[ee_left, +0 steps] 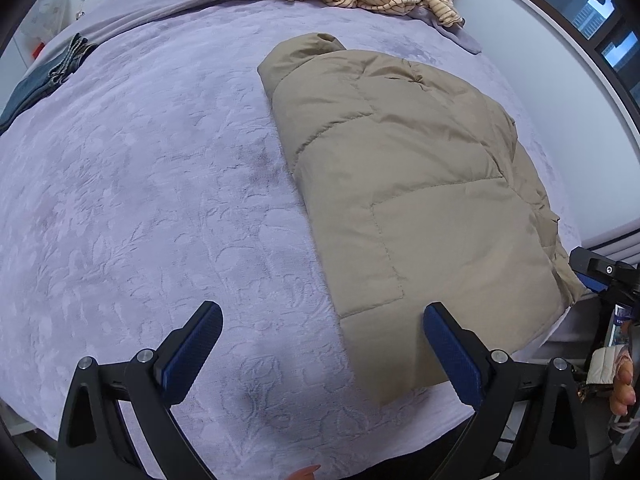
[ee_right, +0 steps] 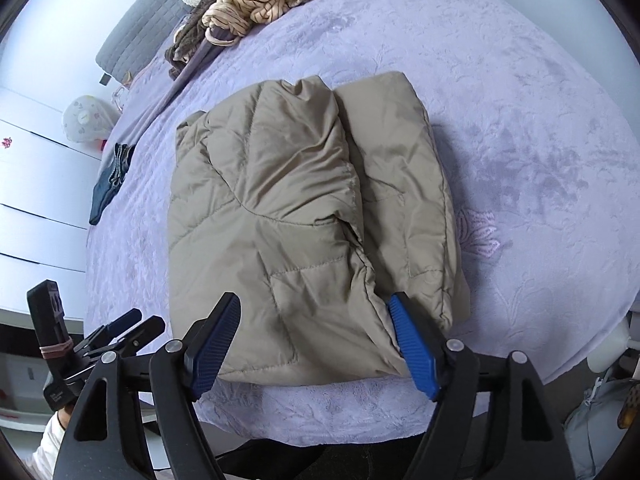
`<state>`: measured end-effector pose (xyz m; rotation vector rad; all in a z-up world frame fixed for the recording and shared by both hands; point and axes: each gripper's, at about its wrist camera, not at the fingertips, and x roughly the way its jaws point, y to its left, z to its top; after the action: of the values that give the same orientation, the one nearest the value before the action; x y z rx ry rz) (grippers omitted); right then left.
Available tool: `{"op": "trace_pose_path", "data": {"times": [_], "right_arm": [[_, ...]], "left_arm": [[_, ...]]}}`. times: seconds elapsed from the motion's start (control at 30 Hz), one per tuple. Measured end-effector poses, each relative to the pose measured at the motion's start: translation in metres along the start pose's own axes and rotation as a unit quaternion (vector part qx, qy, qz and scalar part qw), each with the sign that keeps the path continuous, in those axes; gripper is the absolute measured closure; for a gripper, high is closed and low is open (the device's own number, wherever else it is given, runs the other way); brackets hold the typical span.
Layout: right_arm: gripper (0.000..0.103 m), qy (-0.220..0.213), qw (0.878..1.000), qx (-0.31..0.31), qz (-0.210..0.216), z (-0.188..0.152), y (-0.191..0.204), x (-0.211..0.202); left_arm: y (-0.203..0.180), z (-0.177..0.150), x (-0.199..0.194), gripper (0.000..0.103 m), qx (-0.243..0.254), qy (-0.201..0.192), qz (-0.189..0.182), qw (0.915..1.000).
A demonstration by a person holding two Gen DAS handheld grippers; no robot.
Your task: Fold large clothes
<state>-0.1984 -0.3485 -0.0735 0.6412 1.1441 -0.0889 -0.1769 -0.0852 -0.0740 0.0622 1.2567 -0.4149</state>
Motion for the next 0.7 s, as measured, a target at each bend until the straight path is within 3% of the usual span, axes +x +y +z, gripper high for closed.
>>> {"op": "trace_pose_path", "data": {"times": [0.2, 0.3, 0.7], "right_arm": [[0.021, -0.01, 1.0, -0.011, -0.011, 0.021, 0.004, -0.004], [0.013, -0.01, 1.0, -0.019, -0.009, 0.036, -0.001, -0.003], [0.013, 0.05, 0.998, -0.028, -0.001, 0.098, -0.037, 0.03]], "left_arm": [[0.002, 0.007, 0.003, 0.002, -0.018, 0.003, -0.002, 0.9998], [0.001, 0.015, 0.006, 0.002, -0.026, 0.003, 0.006, 0.9996], [-0.013, 0.057, 0.022, 0.002, -0.062, 0.011, 0.024, 0.9978]]}}
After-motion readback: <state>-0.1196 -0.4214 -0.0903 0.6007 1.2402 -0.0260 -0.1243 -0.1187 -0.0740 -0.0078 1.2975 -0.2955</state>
